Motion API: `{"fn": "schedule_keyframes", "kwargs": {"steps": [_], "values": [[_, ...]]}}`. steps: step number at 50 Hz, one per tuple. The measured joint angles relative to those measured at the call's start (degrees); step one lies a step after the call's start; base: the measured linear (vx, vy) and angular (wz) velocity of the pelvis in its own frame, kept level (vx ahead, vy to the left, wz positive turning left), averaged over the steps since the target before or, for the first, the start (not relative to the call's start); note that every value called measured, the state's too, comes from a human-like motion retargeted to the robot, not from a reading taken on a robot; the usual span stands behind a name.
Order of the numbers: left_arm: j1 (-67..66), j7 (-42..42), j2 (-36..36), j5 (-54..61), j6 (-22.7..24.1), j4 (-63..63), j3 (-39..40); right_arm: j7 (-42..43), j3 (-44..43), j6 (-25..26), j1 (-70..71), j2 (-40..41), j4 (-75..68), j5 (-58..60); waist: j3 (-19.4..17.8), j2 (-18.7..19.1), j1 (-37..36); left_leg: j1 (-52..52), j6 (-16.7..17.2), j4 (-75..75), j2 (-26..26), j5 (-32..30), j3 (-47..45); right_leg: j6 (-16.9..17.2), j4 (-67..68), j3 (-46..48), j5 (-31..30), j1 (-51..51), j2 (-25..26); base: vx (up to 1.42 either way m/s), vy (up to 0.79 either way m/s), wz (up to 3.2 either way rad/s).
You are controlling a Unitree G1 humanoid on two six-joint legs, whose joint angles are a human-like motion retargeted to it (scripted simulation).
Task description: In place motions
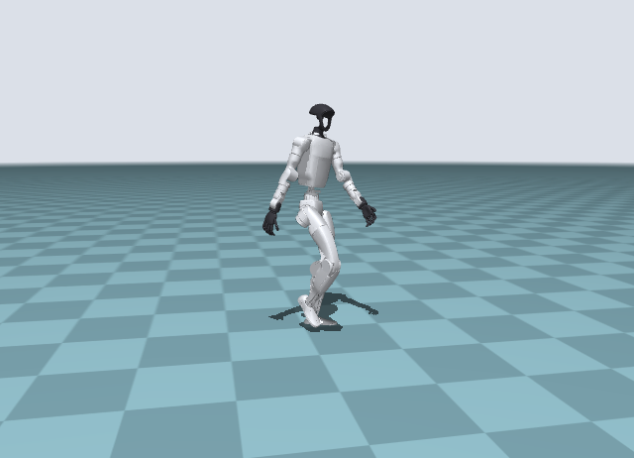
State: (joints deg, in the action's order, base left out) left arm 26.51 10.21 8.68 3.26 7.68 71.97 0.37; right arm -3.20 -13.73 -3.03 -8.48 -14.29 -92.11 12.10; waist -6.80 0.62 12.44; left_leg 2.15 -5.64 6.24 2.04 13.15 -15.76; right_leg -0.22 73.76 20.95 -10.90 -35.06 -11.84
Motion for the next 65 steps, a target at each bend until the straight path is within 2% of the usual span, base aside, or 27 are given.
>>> {"fn": "schedule_keyframes", "kwargs": {"steps": [2,8,12,14,18,23,25,28,30,31,32,35,40,44,48,55,57,61,62,63,65], "values": [[-1.8,0.1,0.0,-0.6,-0.3,1.8,0.3,-0.7,0.2,0.0,0.4,0.5,0.9,0.6,0.6,0.0,-1.1,-0.6,0.4,-0.6,0.2,-0.2,-1.2,0.1,-5.3,0.0,-0.5,4.3,1.5,0.02,-0.04,-0.60],[-9.2,0.8,-2.1,-1.0,-2.3,9.0,2.4,-2.3,2.4,-0.6,1.9,2.2,3.9,2.7,2.8,0.7,-5.0,-1.6,1.4,-1.8,0.6,-0.7,-3.4,5.2,-28.4,-5.4,-3.6,19.1,9.9,0.01,-0.03,-0.47],[-14.0,0.2,-2.8,-1.9,-3.7,13.8,4.0,-2.5,3.7,-2.4,4.0,3.1,5.3,2.2,4.3,0.0,-6.3,-1.8,1.6,-2.3,-1.3,-1.2,-4.1,7.3,-45.6,-6.9,-4.3,29.5,10.6,-0.01,0.00,-0.05],[-16.6,-1.0,-2.4,-3.3,-4.1,16.3,3.9,-2.2,3.8,-2.8,5.1,3.5,5.7,1.1,5.0,-0.8,-7.0,-1.9,1.6,-2.5,-2.9,-1.5,-4.3,8.5,-53.4,-5.9,-0.4,34.0,9.7,0.00,0.00,0.00],[-22.0,-2.3,-0.6,-6.5,-5.3,20.2,3.4,-1.9,4.1,-3.1,7.1,4.3,6.7,-1.5,5.7,-2.7,-9.8,-2.4,1.7,-2.2,-5.2,-1.4,-5.2,7.9,-63.8,-3.4,6.4,39.7,7.9,-0.11,-0.05,-0.21],[-31.1,-1.9,1.5,-7.8,-6.3,19.2,5.9,-0.5,9.1,-2.7,11.9,5.0,5.8,-3.5,5.0,-3.5,-14.0,-1.4,2.5,4.0,-4.0,0.4,-7.0,5.2,-66.5,-5.7,8.6,40.6,7.9,-0.16,-0.04,-0.63],[-34.8,-1.8,1.8,-6.9,-6.1,18.3,7.4,-0.2,11.7,-2.2,15.1,6.2,4.9,-3.6,4.0,-3.7,-14.9,0.3,2.5,9.4,-2.5,-0.6,-7.9,4.6,-65.0,-6.8,9.4,40.0,7.6,-0.28,-0.03,-0.54],[-38.6,-1.8,1.6,-7.1,-6.5,17.2,9.9,-1.0,15.3,-1.2,20.6,9.2,5.0,-5.0,1.9,-4.3,-13.7,7.7,2.9,26.1,2.0,-9.1,-7.2,4.4,-63.6,-6.2,10.3,39.8,6.2,-0.41,-0.03,0.11],[-40.6,-2.3,2.0,-8.5,-6.6,16.9,10.1,-1.8,17.0,-1.1,23.8,11.2,6.5,-7.0,0.5,-4.2,-14.2,15.2,-0.4,39.5,6.0,-16.4,-7.0,4.2,-63.8,-5.7,10.6,40.2,6.1,-0.36,-0.08,0.19],[-41.5,-2.8,2.2,-9.2,-6.7,16.9,9.8,-2.5,17.9,-1.3,25.4,12.0,7.5,-8.0,-0.5,-4.5,-15.0,18.5,-2.6,45.4,7.7,-17.0,-7.2,4.1,-63.1,-5.7,10.8,40.2,5.8,-0.21,-0.09,0.00],[-42.3,-3.2,2.3,-10.1,-7.0,17.1,9.5,-3.2,18.5,-1.3,26.9,12.8,8.6,-8.6,-1.3,-4.6,-16.0,21.9,-4.4,51.3,9.4,-16.5,-7.2,3.8,-62.5,-5.7,10.9,40.1,5.8,-0.16,-0.08,-0.08],[-44.0,-2.3,2.3,-12.7,-7.9,18.9,8.9,-3.9,17.8,-0.9,30.2,14.5,13.3,-7.6,-2.9,-3.8,-20.9,33.3,-6.5,67.5,14.5,-10.9,-6.3,2.3,-62.3,-6.0,10.2,39.7,7.4,-0.20,-0.03,-0.32],[-47.6,-0.4,1.5,-13.5,-7.7,20.4,10.3,-1.5,19.8,-3.3,34.2,16.0,22.0,-10.4,-6.3,-5.4,-29.2,49.2,-5.8,82.6,14.8,-7.7,-5.9,1.5,-62.9,-9.5,8.1,40.1,5.9,-0.11,0.00,-0.71],[-49.1,-1.1,0.5,-12.0,-7.7,22.1,12.2,-1.4,20.4,-4.1,36.3,16.5,27.3,-9.5,-8.8,-6.6,-35.8,52.7,-4.2,83.6,14.4,-7.8,-9.1,1.3,-61.0,-14.2,7.7,39.2,3.6,-0.03,0.04,-0.96],[-48.2,-0.6,0.2,-10.3,-8.1,22.9,13.0,-0.9,21.0,-4.9,37.1,16.7,29.9,-7.9,-9.2,-6.2,-35.9,51.0,-3.8,81.0,12.9,-8.5,-7.8,1.3,-60.5,-13.7,8.2,39.6,3.2,-0.01,0.04,0.10],[-46.7,0.1,0.2,-10.5,-7.0,19.5,12.2,-0.5,23.4,-5.3,32.4,18.0,28.4,-7.0,-2.5,-5.8,-29.1,33.7,-1.4,66.7,10.8,-10.6,-7.6,2.2,-63.8,-10.5,8.2,39.7,4.0,0.08,0.06,0.51],[-45.1,0.3,1.2,-10.3,-6.9,19.1,11.7,-0.3,24.2,-5.8,31.1,18.0,26.3,-7.8,-1.9,-5.2,-25.0,25.8,-1.0,58.8,7.3,-12.2,-6.7,2.5,-63.8,-7.9,9.0,41.3,4.3,0.16,0.03,0.93],[-43.2,0.1,2.9,-10.4,-7.1,18.3,11.2,0.1,25.2,-6.3,27.7,17.7,22.8,-7.5,1.8,-5.5,-20.1,11.5,0.4,38.7,-0.2,-15.5,-4.5,3.5,-64.8,-6.1,9.6,41.7,4.4,0.24,0.08,0.50],[-42.6,-0.1,3.3,-10.2,-7.1,18.2,11.1,0.1,25.2,-6.3,26.6,17.5,22.1,-6.9,2.8,-5.4,-19.2,8.0,1.3,32.8,-1.9,-15.1,-3.4,3.7,-64.8,-5.7,9.8,41.8,4.7,0.30,0.06,0.33],[-42.0,-0.4,3.8,-9.8,-7.1,18.1,11.0,0.2,25.1,-6.3,25.4,17.2,21.6,-6.2,3.8,-5.0,-18.6,4.6,2.9,26.5,-3.3,-11.9,-2.0,3.8,-64.8,-5.5,10.0,41.6,5.3,0.32,0.08,0.27],[-40.1,-0.9,4.7,-8.8,-7.3,18.0,10.6,0.1,24.5,-6.3,23.1,16.2,20.6,-4.0,5.3,-3.7,-17.7,-1.6,3.9,15.4,-5.0,-4.8,-0.5,3.8,-63.9,-4.9,11.0,41.5,7.0,0.34,0.12,0.36]]}}
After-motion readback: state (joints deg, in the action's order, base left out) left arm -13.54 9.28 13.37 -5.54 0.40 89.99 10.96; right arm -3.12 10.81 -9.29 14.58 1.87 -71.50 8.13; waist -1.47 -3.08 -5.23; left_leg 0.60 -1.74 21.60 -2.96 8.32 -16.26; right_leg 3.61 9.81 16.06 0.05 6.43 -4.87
